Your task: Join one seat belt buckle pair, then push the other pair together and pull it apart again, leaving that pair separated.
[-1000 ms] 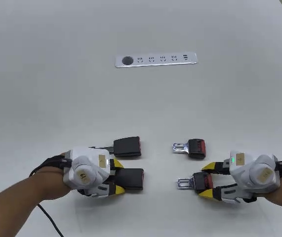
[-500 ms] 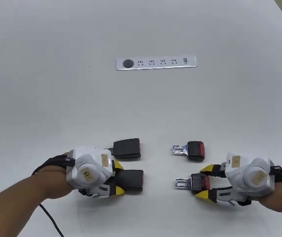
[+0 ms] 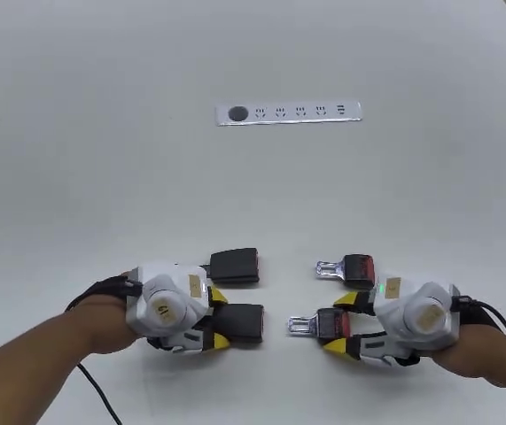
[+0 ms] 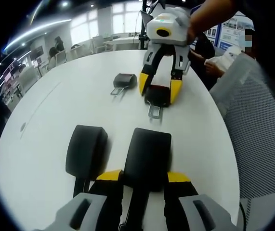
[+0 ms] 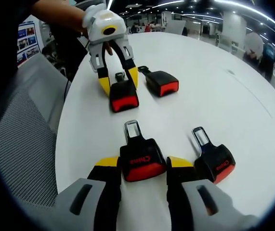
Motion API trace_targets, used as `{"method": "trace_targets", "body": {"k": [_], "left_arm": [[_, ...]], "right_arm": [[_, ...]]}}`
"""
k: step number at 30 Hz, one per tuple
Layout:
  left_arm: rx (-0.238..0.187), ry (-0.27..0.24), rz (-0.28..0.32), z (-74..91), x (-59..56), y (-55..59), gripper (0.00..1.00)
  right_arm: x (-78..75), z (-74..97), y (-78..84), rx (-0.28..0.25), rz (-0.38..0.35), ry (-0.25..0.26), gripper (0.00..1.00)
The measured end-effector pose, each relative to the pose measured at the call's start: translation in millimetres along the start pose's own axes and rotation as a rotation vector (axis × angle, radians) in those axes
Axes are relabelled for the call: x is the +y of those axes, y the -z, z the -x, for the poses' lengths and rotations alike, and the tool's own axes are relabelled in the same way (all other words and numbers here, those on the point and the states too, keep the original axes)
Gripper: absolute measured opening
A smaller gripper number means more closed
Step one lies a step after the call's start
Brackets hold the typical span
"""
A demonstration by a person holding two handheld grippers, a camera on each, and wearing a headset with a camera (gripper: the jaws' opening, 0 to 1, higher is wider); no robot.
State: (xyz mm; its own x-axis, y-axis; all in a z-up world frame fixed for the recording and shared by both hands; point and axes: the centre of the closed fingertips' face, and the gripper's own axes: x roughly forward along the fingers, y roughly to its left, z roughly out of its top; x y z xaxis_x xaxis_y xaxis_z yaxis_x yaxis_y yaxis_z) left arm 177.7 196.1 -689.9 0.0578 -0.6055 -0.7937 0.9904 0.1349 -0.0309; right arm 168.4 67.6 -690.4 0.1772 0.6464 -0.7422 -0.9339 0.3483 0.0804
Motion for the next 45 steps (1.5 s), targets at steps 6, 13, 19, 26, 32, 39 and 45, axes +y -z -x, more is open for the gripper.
{"method": "trace_targets", "body": {"k": [6, 13, 19, 26, 32, 39, 45], "left_arm": [[-0.005, -0.009, 0.016, -0.3, 0.2, 0.8, 0.33], [-0.003, -0.013, 0.023, -0.7, 0.1, 1.7, 0.33], [-0.003, -0.018, 0.025, -0.6, -0.2, 1.2, 0.33], [-0.015, -0.015, 0.024, -0.4, -2.5, -2.8, 0.33], [-0.013, -0.014, 0.020, -0.5, -1.8, -2.0, 0.33], [-0.006, -0.003, 0.013, -0.6, -2.4, -0.9, 0.33], [0.000, -0.004, 0.015, -1.5, -3.1, 0.4, 0.33]], "right_arm": [[2.7, -12.8, -9.6, -0.013, 0.009, -0.008, 0.35], [4.3, -19.7, -17.5, -0.028, 0.002, -0.010, 0.36], [4.1, -25.1, -23.1, -0.032, 0.006, -0.011, 0.36], [9.1, -28.0, -27.7, -0.025, 0.032, -0.024, 0.36], [10.3, -30.4, -29.9, -0.019, 0.024, -0.022, 0.35], [12.3, -34.0, -34.3, -0.021, 0.017, -0.023, 0.35], [15.9, -39.5, -40.2, -0.029, 0.007, -0.017, 0.35]]}}
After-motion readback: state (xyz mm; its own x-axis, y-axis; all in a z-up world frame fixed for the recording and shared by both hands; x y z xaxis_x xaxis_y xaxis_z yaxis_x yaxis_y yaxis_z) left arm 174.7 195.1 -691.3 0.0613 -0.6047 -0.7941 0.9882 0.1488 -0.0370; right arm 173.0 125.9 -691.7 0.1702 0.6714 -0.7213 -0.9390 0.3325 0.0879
